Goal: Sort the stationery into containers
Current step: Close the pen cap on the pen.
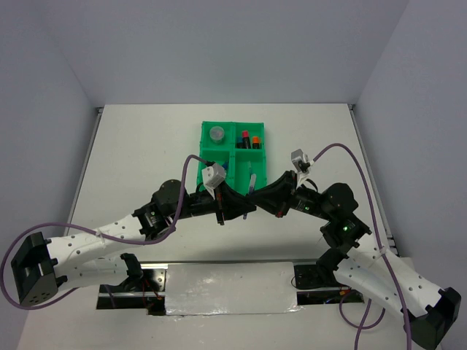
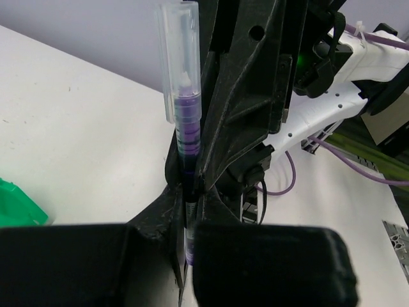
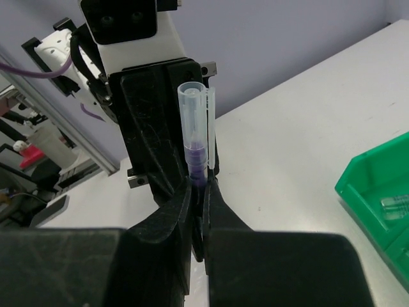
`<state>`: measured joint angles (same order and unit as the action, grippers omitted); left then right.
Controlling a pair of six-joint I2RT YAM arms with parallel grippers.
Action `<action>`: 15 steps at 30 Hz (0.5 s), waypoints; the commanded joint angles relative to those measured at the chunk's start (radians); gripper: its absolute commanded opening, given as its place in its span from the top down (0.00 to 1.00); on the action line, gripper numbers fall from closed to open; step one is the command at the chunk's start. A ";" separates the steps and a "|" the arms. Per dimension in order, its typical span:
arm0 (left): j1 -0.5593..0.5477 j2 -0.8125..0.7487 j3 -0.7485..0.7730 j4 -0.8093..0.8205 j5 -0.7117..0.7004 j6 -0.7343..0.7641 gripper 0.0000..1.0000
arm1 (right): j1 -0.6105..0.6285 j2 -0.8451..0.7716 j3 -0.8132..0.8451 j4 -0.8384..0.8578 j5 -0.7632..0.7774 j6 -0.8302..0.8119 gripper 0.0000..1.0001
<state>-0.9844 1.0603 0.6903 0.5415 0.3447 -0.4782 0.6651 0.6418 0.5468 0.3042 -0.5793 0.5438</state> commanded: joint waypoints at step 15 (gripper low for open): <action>-0.016 0.001 0.028 0.046 0.071 0.030 1.00 | -0.002 -0.025 0.099 -0.088 0.022 -0.071 0.00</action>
<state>-0.9939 1.0607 0.6941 0.5243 0.3691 -0.4664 0.6651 0.6132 0.5709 0.2337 -0.5713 0.5133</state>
